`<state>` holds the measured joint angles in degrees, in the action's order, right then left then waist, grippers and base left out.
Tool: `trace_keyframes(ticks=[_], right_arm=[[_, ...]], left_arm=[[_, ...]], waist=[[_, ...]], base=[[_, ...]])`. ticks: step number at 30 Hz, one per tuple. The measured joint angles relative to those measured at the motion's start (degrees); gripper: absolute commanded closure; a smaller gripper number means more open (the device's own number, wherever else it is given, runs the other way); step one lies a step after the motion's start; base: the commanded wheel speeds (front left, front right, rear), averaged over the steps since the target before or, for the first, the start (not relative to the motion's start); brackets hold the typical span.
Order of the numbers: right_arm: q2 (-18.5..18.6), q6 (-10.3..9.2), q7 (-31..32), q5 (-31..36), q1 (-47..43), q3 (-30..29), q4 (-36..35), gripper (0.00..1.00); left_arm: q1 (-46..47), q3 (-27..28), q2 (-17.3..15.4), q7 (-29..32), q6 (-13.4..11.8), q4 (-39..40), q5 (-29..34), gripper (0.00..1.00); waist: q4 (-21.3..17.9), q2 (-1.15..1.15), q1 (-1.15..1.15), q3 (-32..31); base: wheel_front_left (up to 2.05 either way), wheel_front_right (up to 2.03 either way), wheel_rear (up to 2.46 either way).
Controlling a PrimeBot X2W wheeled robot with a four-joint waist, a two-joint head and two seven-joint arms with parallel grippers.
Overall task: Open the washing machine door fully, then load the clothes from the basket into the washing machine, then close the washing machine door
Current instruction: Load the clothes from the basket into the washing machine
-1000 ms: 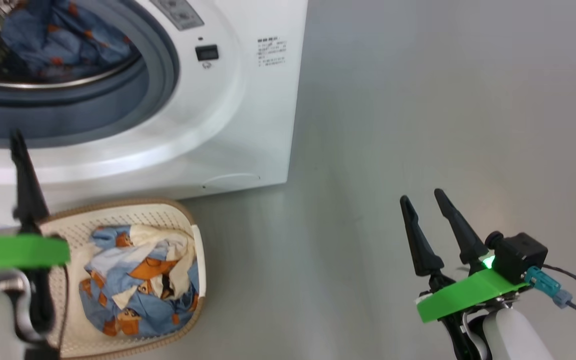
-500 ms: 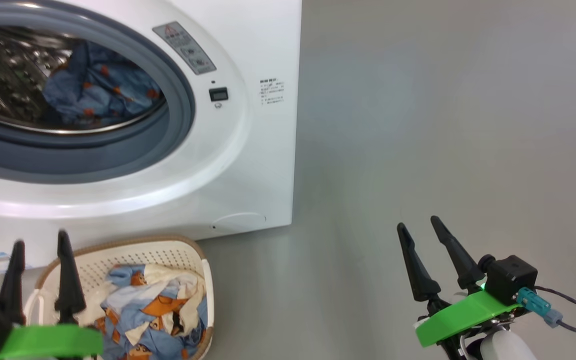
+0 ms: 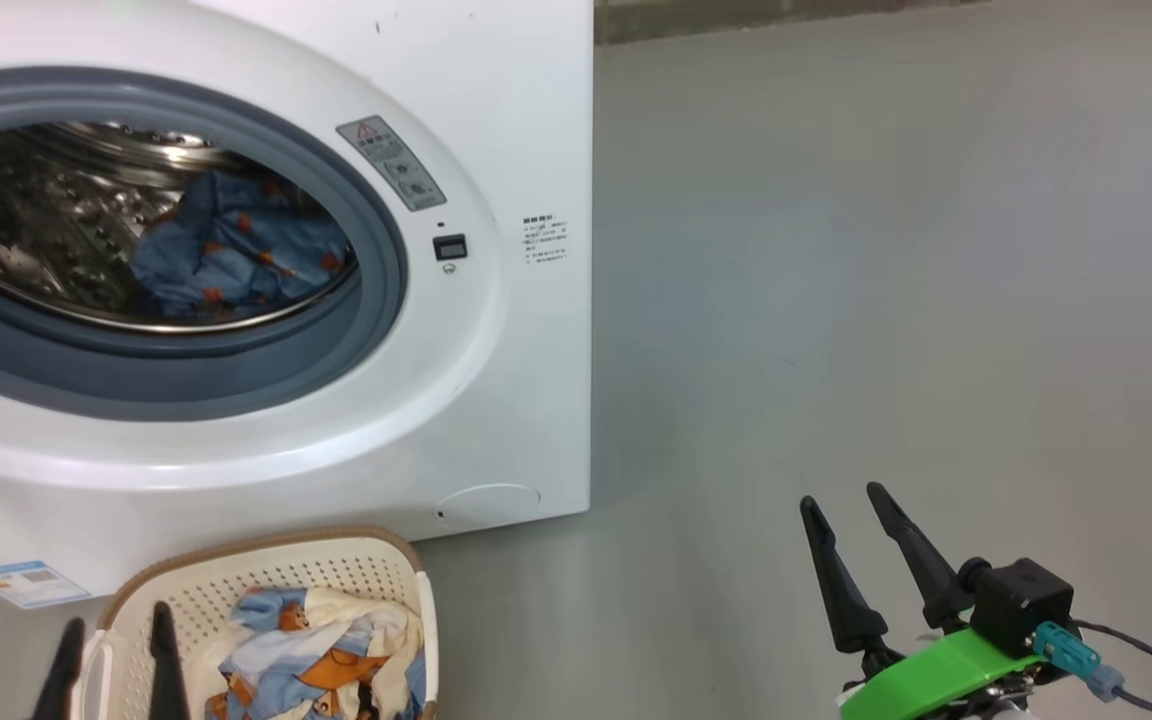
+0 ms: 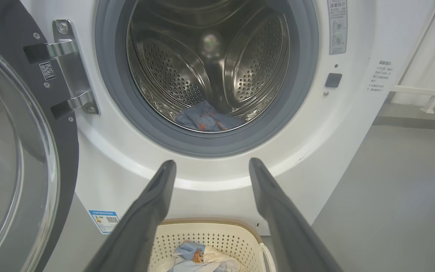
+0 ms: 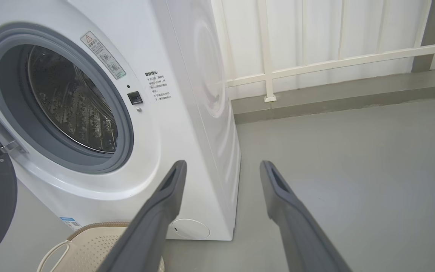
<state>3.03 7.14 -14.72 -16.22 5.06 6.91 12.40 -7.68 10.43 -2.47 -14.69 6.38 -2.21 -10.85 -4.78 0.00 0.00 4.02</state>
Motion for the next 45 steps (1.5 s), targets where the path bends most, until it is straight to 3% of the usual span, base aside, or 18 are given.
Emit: trace_keyframes(ticks=[10, 37, 45], right_arm=[[-0.02, 0.0, 0.0, 1.4, -2.36, -0.54, -0.81, 0.0], [-0.07, 0.0, 0.0, 2.53, -4.09, -1.65, -1.4, 0.0], [-0.07, 0.0, 0.0, 2.25, -4.09, -1.65, -1.59, 0.0]], left_arm=[[-4.53, -3.49, 0.01, 0.0, -2.59, 1.88, 0.3, 0.0], [-7.64, -4.02, -0.03, 0.0, -3.19, 2.18, -1.24, 0.0], [-7.34, -4.09, -0.03, 0.02, -3.03, -2.48, -4.79, 0.0]], waist=[[0.05, 0.0, 0.0, -2.48], [-0.42, 0.0, 0.0, -4.04], [-0.47, 0.0, 0.0, -2.29]], base=[[0.0, 0.0, 0.0], [0.0, 0.0, 0.0], [0.0, 0.0, 0.0]])
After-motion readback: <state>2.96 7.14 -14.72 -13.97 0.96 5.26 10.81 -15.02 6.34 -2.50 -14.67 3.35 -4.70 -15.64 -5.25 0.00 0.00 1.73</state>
